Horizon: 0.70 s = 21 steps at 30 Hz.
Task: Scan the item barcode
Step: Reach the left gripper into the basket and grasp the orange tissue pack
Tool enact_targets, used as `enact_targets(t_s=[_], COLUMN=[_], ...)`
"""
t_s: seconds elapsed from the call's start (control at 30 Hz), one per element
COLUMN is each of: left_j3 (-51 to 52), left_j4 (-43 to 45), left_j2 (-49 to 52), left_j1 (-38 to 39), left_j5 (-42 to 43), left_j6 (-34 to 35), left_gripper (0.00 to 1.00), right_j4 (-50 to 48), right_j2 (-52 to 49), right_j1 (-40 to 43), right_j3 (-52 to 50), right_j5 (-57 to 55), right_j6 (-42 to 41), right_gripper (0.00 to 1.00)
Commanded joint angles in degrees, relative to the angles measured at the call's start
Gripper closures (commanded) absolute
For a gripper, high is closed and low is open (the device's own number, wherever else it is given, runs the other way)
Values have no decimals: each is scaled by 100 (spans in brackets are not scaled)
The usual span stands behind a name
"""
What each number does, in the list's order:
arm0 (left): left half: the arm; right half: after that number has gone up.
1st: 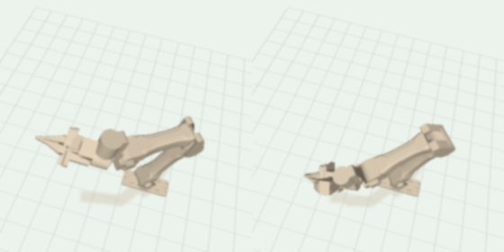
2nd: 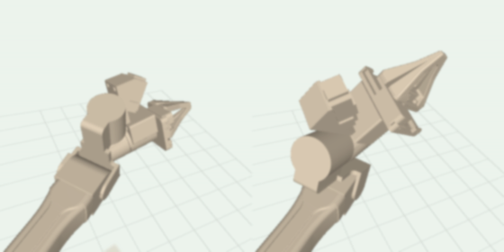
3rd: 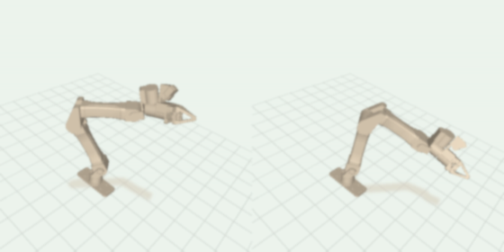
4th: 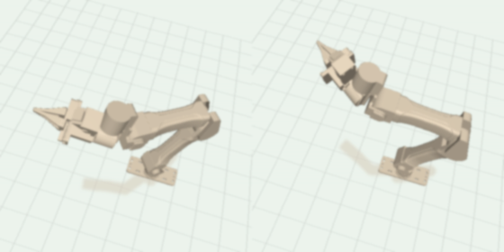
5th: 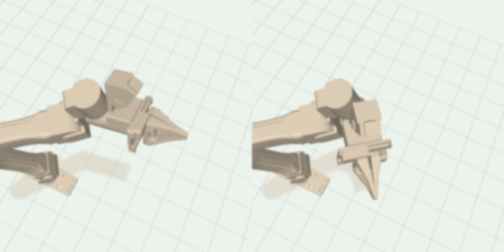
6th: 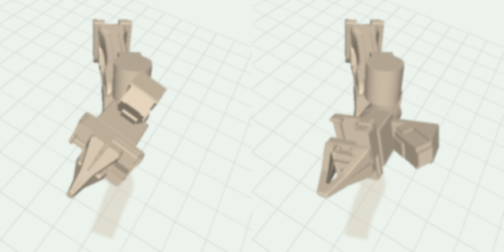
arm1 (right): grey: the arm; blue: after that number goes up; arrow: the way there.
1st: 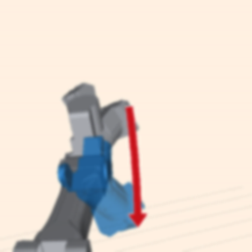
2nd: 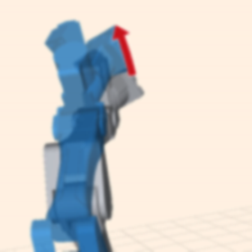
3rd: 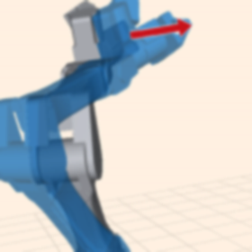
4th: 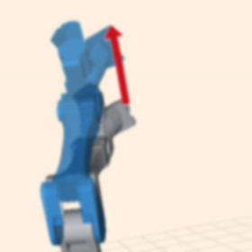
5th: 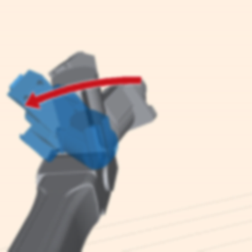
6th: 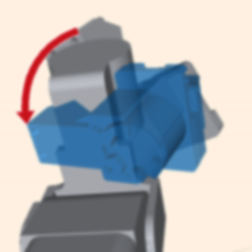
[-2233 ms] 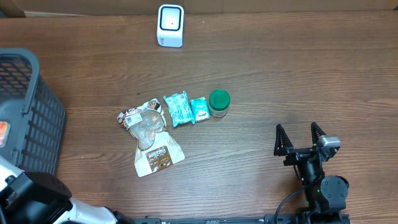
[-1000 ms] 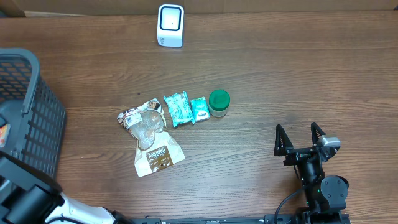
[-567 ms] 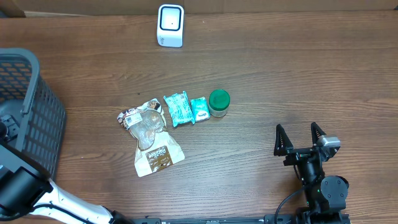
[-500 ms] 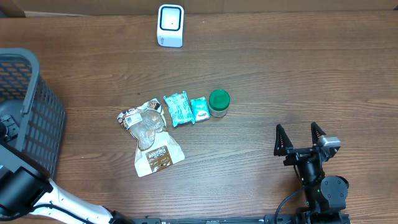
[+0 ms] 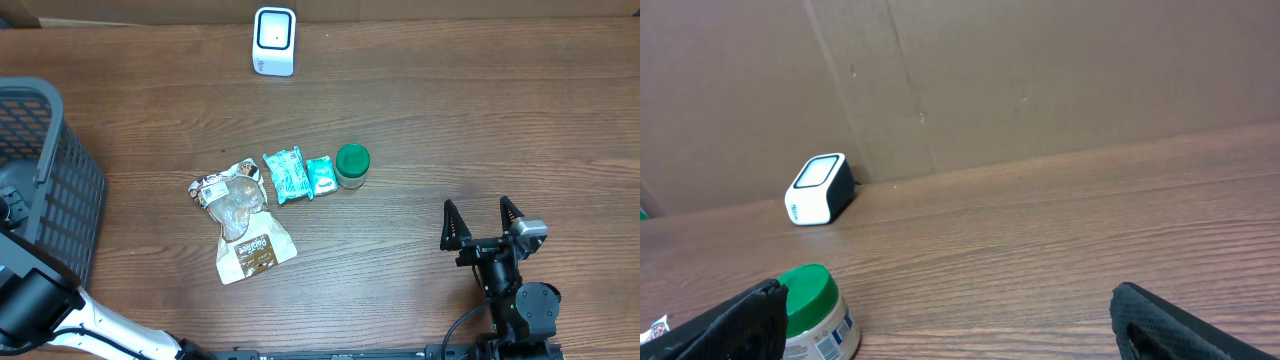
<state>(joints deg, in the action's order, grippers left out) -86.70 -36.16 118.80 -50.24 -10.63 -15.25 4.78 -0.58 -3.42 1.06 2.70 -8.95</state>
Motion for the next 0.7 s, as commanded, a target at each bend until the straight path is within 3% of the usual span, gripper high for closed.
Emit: enact_targets(t_s=[0.0, 0.67], left_j3=[103, 39], left_j4=[-216, -267], left_j2=[31, -3351], left_j1=[114, 986], left_j5=[144, 319], left_j6=[157, 1569], left_gripper=[96, 96], right_j4=[-17, -17], right_j2=[42, 42], right_j1=[13, 13], right_j3=[-59, -59], right_j5=[-22, -20], right_j6=[46, 46], right_gripper=[0, 0])
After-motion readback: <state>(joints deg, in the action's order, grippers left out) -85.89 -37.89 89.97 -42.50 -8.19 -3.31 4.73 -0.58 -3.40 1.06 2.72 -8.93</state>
